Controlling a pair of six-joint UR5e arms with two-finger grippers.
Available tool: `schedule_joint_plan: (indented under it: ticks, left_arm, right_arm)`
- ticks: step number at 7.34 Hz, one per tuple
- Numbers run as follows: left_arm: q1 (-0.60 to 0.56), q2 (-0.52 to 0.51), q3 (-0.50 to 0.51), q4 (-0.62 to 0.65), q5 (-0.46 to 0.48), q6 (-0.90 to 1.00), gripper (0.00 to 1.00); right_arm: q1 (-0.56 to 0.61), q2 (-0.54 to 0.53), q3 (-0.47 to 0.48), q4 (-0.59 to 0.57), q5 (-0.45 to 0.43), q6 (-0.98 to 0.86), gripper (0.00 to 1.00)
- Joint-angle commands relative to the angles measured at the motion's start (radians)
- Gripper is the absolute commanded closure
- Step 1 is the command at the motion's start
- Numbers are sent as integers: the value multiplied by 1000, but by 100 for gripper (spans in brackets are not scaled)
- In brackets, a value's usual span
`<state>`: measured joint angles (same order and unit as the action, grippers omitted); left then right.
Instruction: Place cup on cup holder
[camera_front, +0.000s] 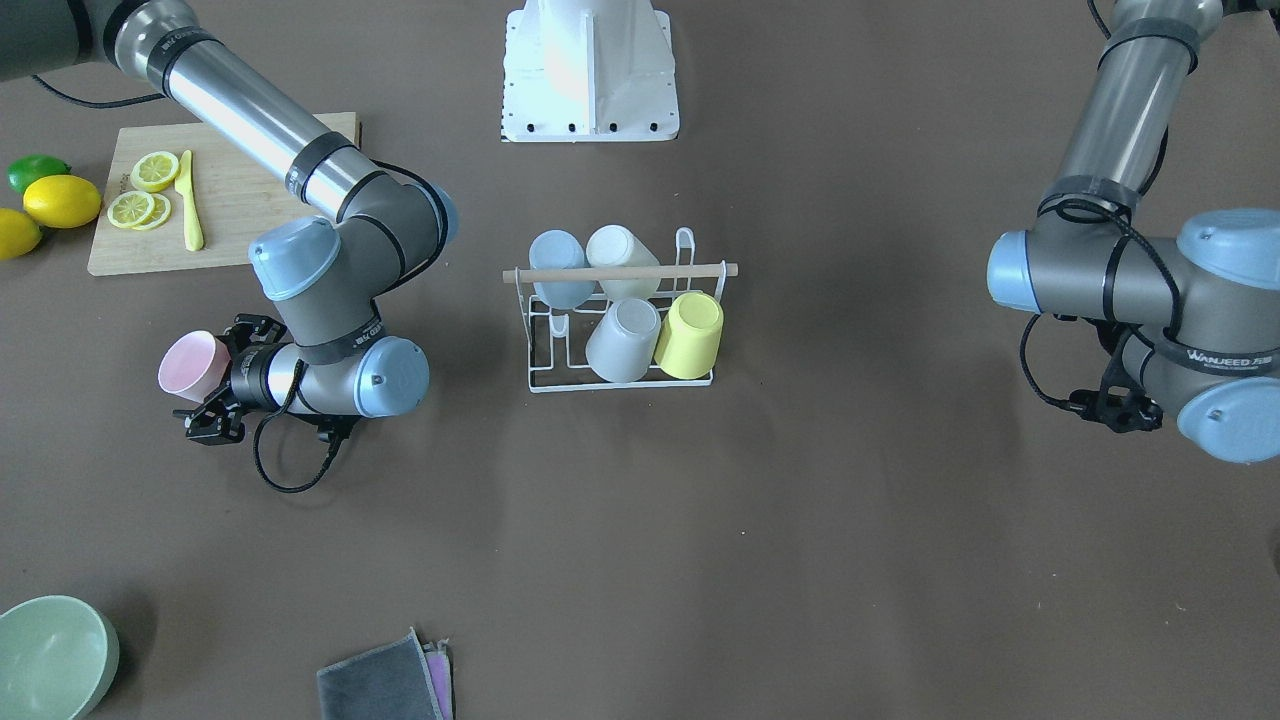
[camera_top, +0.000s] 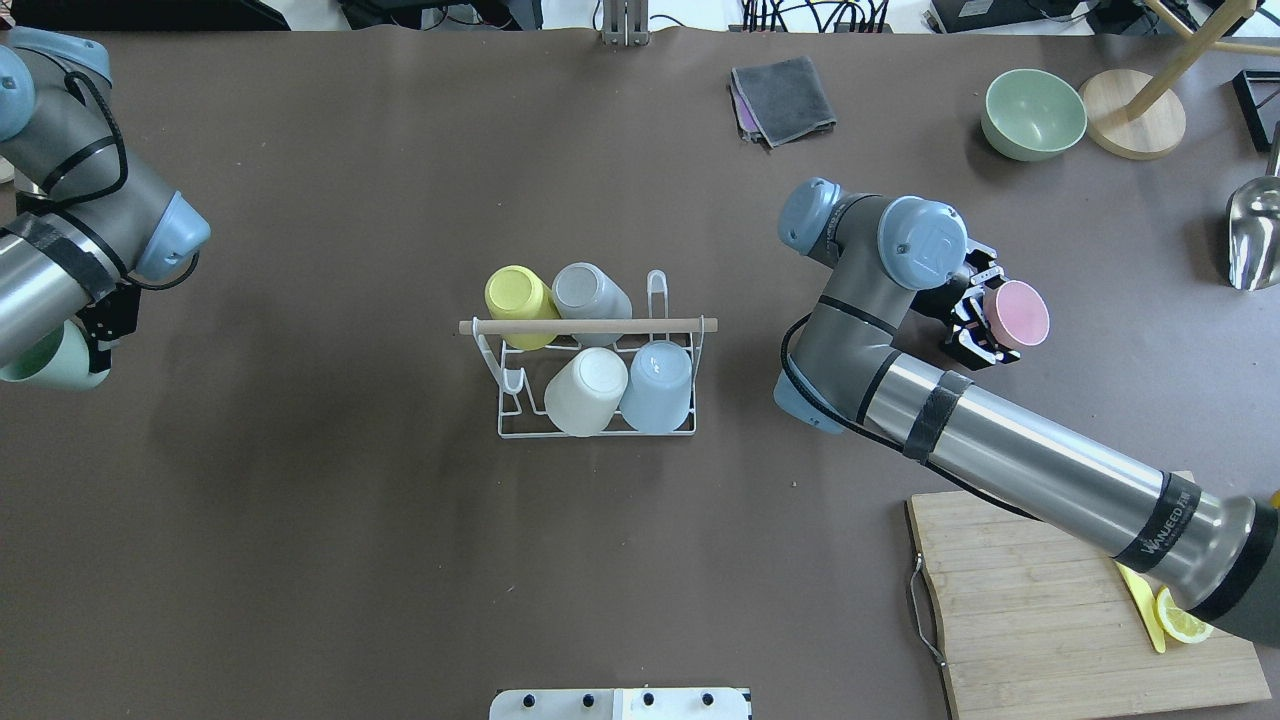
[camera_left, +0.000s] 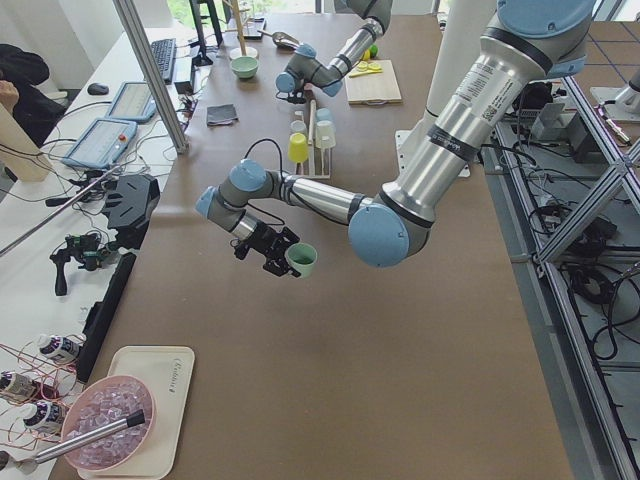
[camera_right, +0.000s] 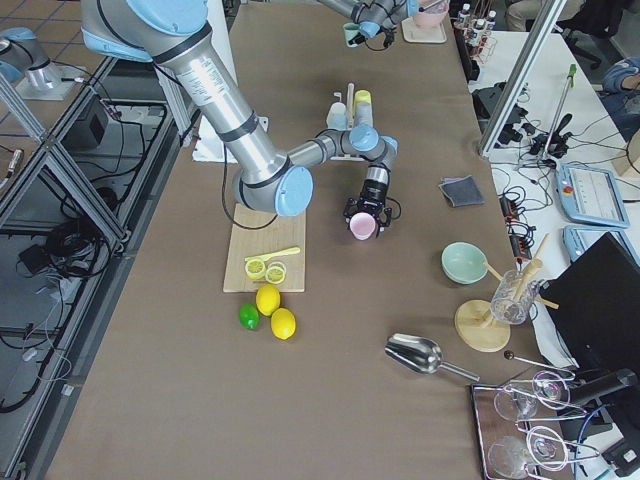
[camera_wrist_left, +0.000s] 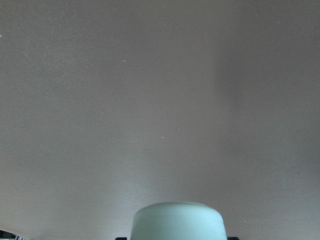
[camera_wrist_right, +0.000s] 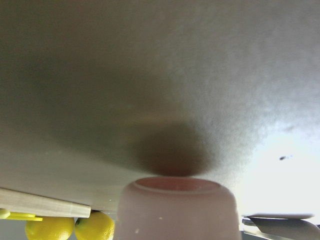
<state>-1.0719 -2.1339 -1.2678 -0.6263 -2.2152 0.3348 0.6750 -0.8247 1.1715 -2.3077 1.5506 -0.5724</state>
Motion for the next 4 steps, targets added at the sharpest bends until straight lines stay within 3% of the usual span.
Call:
schedule_joint_plan:
  ticks: [1,4]
  left_arm:
    - [-13,22,-82,-1,22,-73,100]
    - [-20,73,-232,-77,55,-164,100]
  right_arm:
    - [0,-2,1,1,2,0,4]
    - [0,-2,1,2,3,0,3]
